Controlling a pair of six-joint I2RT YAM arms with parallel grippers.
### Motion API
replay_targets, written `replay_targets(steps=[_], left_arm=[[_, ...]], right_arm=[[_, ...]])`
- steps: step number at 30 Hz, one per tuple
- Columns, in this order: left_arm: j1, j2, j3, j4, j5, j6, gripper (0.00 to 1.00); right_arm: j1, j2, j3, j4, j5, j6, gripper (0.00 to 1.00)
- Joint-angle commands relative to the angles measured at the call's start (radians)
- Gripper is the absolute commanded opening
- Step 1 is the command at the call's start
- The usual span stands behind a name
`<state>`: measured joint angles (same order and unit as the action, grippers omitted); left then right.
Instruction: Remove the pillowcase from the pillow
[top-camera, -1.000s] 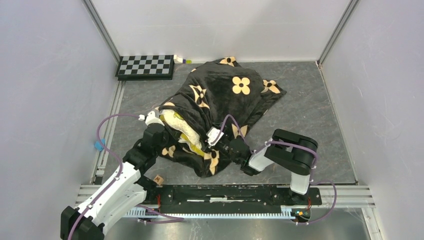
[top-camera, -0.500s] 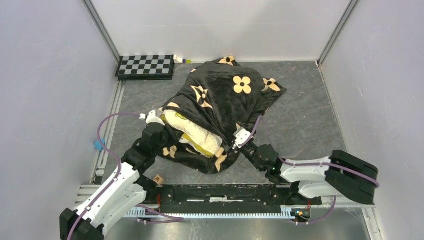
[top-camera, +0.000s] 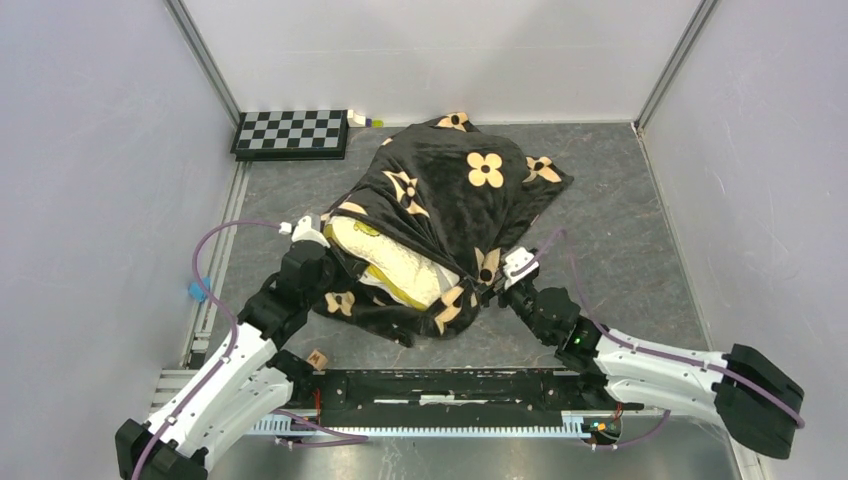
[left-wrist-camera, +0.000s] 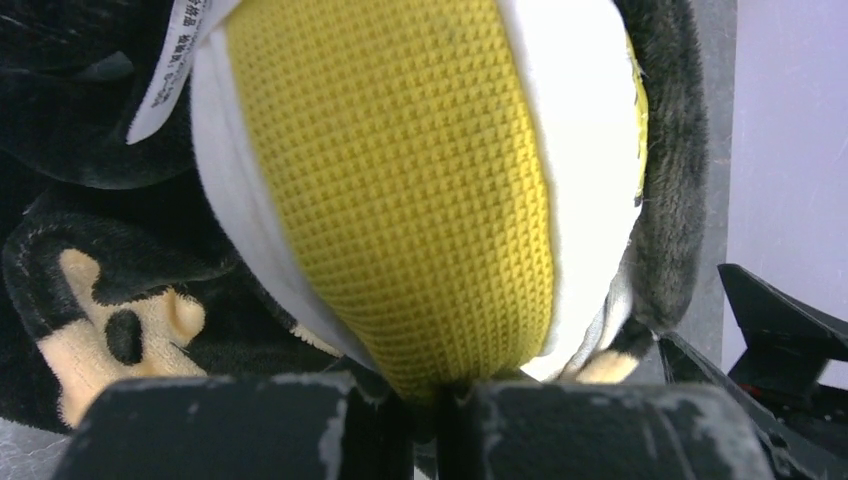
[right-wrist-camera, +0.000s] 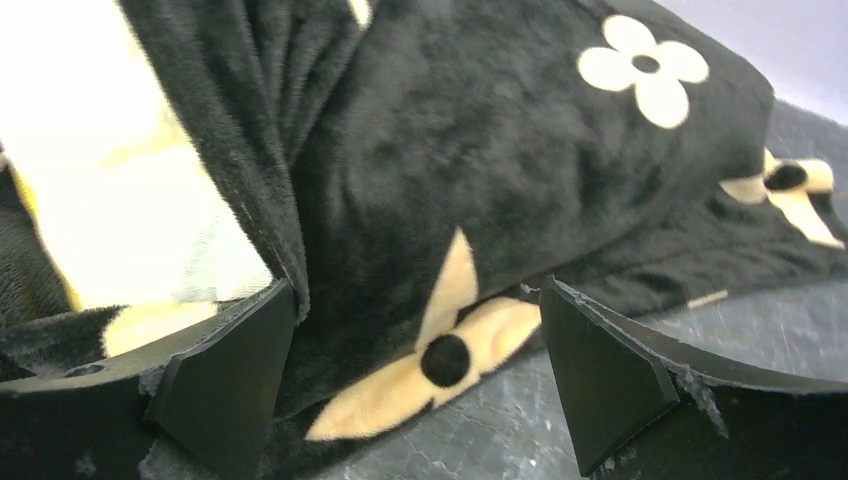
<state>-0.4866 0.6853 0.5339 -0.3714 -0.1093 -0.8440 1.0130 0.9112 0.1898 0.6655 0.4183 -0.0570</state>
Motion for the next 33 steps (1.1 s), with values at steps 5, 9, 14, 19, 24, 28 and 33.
replay_targets(steps=[5, 9, 14, 19, 24, 28, 33], left_arm=[[-0.003, 0.013, 0.104, 0.022, 0.003, 0.016, 0.02], [-0.003, 0.021, 0.115, 0.026, 0.008, 0.013, 0.02], [-0.004, 0.036, 0.124, 0.04, 0.021, -0.002, 0.02], [-0.003, 0.062, 0.14, 0.046, 0.04, -0.006, 0.02], [-0.003, 0.063, 0.138, 0.046, 0.043, -0.006, 0.02], [-0.004, 0.067, 0.141, 0.052, 0.049, -0.006, 0.02], [-0.004, 0.061, 0.158, 0.025, 0.053, -0.005, 0.02]], right_arm=[[-0.185, -0.079, 0.046, -0.257, -0.091, 0.168, 0.98], [-0.186, -0.029, 0.116, -0.237, -0.311, 0.169, 0.95], [-0.1, 0.035, 0.198, -0.234, -0.539, 0.072, 0.98], [0.047, 0.033, 0.233, -0.278, -0.484, -0.018, 0.98], [0.061, 0.036, 0.24, -0.245, -0.412, 0.025, 0.98], [0.061, 0.161, 0.315, -0.263, -0.227, 0.069, 0.98], [0.057, 0.241, 0.354, -0.32, -0.005, 0.153, 0.69]])
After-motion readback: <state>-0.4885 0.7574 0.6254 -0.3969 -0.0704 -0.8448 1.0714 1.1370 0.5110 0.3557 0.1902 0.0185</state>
